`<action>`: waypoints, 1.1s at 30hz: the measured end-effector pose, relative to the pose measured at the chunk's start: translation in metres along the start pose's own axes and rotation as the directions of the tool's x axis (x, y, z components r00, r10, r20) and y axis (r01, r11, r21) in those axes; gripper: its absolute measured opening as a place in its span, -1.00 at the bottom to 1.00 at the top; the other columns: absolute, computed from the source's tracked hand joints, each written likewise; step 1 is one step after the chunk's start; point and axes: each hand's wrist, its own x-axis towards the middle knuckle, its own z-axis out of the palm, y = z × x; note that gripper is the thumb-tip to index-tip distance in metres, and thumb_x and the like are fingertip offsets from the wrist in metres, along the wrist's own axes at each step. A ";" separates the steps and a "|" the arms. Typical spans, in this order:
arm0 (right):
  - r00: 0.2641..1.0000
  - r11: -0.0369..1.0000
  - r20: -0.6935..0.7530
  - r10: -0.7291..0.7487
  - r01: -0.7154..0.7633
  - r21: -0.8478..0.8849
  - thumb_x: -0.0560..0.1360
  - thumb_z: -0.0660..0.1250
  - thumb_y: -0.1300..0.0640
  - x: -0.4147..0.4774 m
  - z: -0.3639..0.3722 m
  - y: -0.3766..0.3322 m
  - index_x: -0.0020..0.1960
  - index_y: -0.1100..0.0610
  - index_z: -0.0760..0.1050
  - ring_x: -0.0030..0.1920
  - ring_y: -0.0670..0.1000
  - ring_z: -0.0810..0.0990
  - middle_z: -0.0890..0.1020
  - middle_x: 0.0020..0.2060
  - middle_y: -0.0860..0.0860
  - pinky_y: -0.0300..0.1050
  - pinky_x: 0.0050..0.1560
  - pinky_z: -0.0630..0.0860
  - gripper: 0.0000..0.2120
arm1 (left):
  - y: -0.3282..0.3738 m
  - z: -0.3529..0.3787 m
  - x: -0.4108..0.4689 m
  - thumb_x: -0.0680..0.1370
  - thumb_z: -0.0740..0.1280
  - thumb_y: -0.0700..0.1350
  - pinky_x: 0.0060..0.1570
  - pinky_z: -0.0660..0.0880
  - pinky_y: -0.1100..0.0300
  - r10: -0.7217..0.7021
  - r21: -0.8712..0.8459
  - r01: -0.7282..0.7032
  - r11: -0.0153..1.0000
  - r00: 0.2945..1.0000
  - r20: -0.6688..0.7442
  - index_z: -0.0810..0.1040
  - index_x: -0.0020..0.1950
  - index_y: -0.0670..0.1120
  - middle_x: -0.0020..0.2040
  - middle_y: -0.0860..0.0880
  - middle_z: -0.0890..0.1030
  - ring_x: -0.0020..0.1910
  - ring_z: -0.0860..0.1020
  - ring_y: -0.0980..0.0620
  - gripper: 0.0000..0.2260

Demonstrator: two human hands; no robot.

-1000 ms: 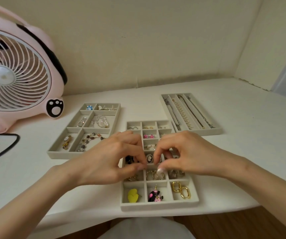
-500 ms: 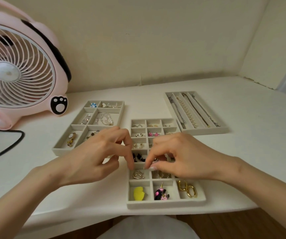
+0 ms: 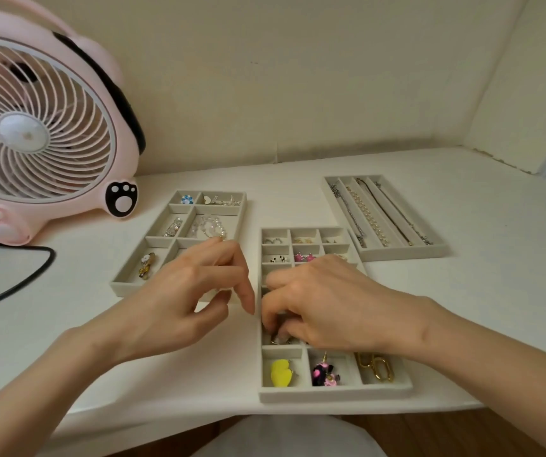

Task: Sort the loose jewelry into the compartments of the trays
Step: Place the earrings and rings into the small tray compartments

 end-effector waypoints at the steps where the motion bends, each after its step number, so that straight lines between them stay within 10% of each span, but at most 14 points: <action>1: 1.000 1.000 0.006 -0.005 0.005 -0.004 0.49 0.31 0.08 0.000 0.000 0.000 -0.01 -0.09 0.59 -0.21 -0.20 0.33 0.54 -0.12 -0.15 -0.26 -0.33 0.17 -0.87 | 0.000 0.000 0.000 0.42 0.15 -0.17 -0.07 0.29 0.37 0.003 -0.001 -0.003 1.000 1.000 0.001 0.57 -0.13 0.13 -0.14 0.16 0.42 -0.12 0.42 0.12 -0.74; 15: 0.991 0.981 -0.056 0.120 -0.109 0.163 0.40 0.34 0.03 -0.003 -0.002 0.004 -0.20 -0.11 0.51 -0.31 -0.20 0.43 0.44 -0.37 -0.20 -0.39 -0.32 0.24 -0.96 | 0.009 0.008 0.005 0.44 0.21 -0.06 -0.08 0.36 0.16 0.003 -0.005 -0.003 1.000 1.000 -0.009 0.55 -0.10 0.06 -0.14 0.13 0.47 -0.13 0.43 0.07 -0.86; 24: 0.915 0.723 -0.155 0.371 -0.180 0.667 0.41 0.41 0.26 -0.008 0.008 0.007 -0.30 0.04 0.47 -0.48 -0.23 0.43 0.47 -0.55 -0.35 -0.42 -0.43 0.30 -0.80 | 0.016 0.025 0.010 0.37 0.46 0.03 -0.28 0.30 0.44 -0.182 -0.330 0.150 0.932 0.981 -0.068 0.45 -0.11 0.04 -0.21 0.15 0.58 -0.29 0.41 0.18 -0.77; 33: 0.883 0.619 -0.203 0.423 -0.118 0.776 0.40 0.44 0.26 -0.007 0.017 0.011 -0.30 0.05 0.51 -0.44 -0.16 0.47 0.55 -0.46 -0.18 -0.21 -0.39 0.45 -0.82 | 0.011 0.031 0.014 0.31 0.44 -0.03 -0.29 0.31 0.40 -0.295 -0.420 0.228 0.879 0.950 -0.101 0.52 -0.18 0.02 -0.29 0.14 0.59 -0.33 0.43 0.18 -0.84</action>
